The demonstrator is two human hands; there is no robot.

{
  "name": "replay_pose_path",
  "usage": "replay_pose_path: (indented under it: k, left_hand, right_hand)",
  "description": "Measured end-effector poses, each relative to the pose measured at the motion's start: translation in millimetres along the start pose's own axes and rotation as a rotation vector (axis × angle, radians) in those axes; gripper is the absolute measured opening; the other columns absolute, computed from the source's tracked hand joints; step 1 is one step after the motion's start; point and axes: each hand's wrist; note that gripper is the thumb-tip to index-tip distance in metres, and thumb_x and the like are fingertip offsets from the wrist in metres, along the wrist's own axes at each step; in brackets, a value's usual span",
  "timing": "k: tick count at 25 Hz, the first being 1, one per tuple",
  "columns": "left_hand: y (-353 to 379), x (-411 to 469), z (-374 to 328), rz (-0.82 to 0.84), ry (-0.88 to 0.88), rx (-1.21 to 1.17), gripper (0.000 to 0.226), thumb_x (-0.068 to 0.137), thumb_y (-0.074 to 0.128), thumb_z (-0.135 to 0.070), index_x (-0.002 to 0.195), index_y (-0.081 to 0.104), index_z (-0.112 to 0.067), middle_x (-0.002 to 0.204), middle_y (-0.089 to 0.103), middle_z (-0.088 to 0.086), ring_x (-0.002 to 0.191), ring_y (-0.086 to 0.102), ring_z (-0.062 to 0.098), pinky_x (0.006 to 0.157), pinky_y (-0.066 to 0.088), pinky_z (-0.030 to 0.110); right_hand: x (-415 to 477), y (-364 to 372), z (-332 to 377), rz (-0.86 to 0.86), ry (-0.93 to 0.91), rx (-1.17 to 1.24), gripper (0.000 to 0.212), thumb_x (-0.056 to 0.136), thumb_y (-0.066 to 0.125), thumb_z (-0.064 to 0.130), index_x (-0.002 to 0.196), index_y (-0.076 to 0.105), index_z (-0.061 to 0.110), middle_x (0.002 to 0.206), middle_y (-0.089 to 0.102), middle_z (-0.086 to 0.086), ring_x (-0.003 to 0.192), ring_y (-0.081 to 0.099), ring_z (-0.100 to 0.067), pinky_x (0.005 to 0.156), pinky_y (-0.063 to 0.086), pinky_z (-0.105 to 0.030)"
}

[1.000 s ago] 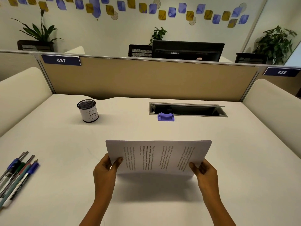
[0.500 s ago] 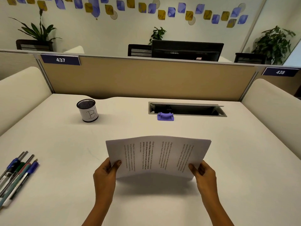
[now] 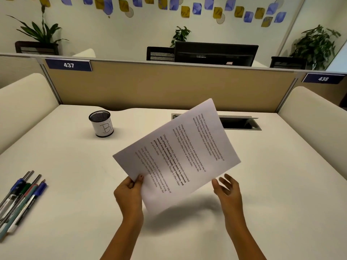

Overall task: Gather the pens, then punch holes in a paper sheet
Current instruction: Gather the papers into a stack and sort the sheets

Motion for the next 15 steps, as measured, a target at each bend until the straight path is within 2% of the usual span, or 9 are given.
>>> replay_pose_path:
  k: [2, 5, 7, 9, 12, 15]
  left_hand:
    - [9.0, -8.5, 3.5, 0.002, -0.079, -0.067, 0.014, 0.086, 0.065, -0.009, 0.094, 0.069, -0.019, 0.084, 0.071, -0.008, 0.074, 0.065, 0.008, 0.072, 0.048, 0.019]
    - [20.2, -22.3, 9.2, 0.019, -0.207, -0.166, 0.014, 0.087, 0.063, -0.007, 0.096, 0.068, -0.017, 0.086, 0.071, -0.006, 0.077, 0.065, 0.01, 0.073, 0.049, 0.022]
    - [28.3, -32.0, 12.6, 0.024, -0.312, -0.245, 0.014, 0.089, 0.06, -0.006, 0.099, 0.067, -0.012, 0.087, 0.07, -0.003, 0.076, 0.064, 0.012, 0.07, 0.051, 0.023]
    - [35.1, -42.0, 15.2, 0.033, -0.4, -0.337, 0.015, 0.09, 0.058, -0.005, 0.103, 0.064, -0.007, 0.09, 0.069, 0.001, 0.078, 0.063, 0.015, 0.071, 0.054, 0.025]
    - [35.9, -52.9, 18.7, 0.089, -0.421, -0.377, 0.017, 0.091, 0.056, -0.007, 0.107, 0.063, -0.006, 0.097, 0.069, 0.003, 0.089, 0.066, 0.017, 0.078, 0.052, 0.028]
    - [27.1, -53.0, 20.3, 0.116, -0.392, -0.302, 0.015, 0.096, 0.05, -0.016, 0.102, 0.064, -0.015, 0.1, 0.07, 0.003, 0.092, 0.068, 0.018, 0.083, 0.052, 0.034]
  right_hand:
    - [-5.4, 9.9, 4.8, 0.113, 0.061, 0.102, 0.041, 0.083, 0.065, 0.035, 0.12, 0.05, 0.025, 0.113, 0.065, 0.0, 0.094, 0.068, -0.02, 0.092, 0.051, -0.039]
    - [-11.8, 23.8, 12.8, 0.223, 0.035, 0.133, 0.028, 0.087, 0.059, 0.036, 0.113, 0.056, 0.027, 0.104, 0.072, -0.002, 0.093, 0.069, -0.022, 0.089, 0.053, -0.036]
    - [-14.7, 31.8, 15.0, 0.191, -0.03, 0.089, 0.019, 0.09, 0.057, 0.031, 0.105, 0.062, 0.021, 0.099, 0.073, -0.007, 0.089, 0.069, -0.022, 0.083, 0.055, -0.036]
    - [-16.1, 37.4, 15.9, 0.089, -0.091, 0.008, 0.018, 0.093, 0.055, 0.028, 0.098, 0.064, 0.013, 0.09, 0.071, -0.014, 0.076, 0.065, -0.022, 0.072, 0.053, -0.035]
    - [-11.0, 37.1, 21.1, 0.011, -0.146, -0.046, 0.011, 0.093, 0.055, 0.022, 0.087, 0.063, 0.025, 0.081, 0.069, 0.006, 0.078, 0.067, -0.016, 0.069, 0.054, -0.03]
    - [3.4, 21.2, 26.7, -0.003, -0.151, -0.098, 0.011, 0.092, 0.057, 0.02, 0.09, 0.063, 0.028, 0.086, 0.07, 0.008, 0.082, 0.069, -0.016, 0.071, 0.056, -0.032]
Point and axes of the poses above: each hand's wrist, its own x-axis towards the middle knuckle, its own y-axis out of the palm, z = x × y
